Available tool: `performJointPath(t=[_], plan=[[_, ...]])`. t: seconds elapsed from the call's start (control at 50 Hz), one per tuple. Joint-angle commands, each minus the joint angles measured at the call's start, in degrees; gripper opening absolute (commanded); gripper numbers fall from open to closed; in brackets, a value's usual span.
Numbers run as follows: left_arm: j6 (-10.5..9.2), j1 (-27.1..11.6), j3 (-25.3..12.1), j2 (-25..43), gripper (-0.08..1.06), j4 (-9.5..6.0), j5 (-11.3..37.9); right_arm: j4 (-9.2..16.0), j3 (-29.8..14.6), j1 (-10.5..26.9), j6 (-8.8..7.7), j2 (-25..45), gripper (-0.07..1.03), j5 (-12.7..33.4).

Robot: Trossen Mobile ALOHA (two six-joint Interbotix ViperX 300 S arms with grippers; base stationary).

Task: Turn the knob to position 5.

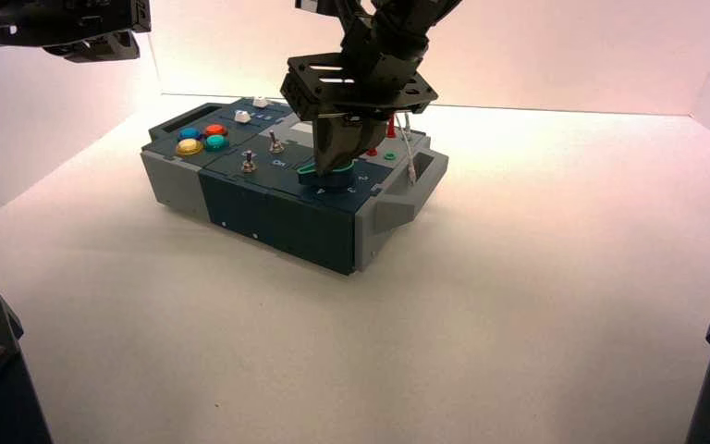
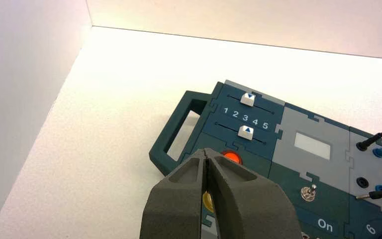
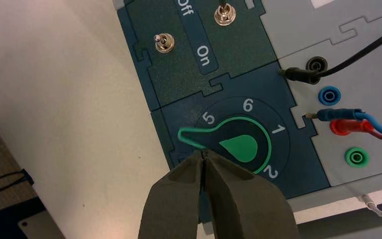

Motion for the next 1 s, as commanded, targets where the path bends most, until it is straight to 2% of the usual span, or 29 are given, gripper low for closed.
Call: performJointPath(t=[0.02,1.0], plan=[[0.18,0.0,-0.88,-0.35,-0.03,0.26,-0.62,0.26,-1.76,0.7,0.18,-0.62,-0.02,-0.18],[0.09,0.0,-0.97,-0.26,-0.03,0.26,-0.62,0.26,-3.87,0.7,-0.09,1.76,-0.02,0.97]])
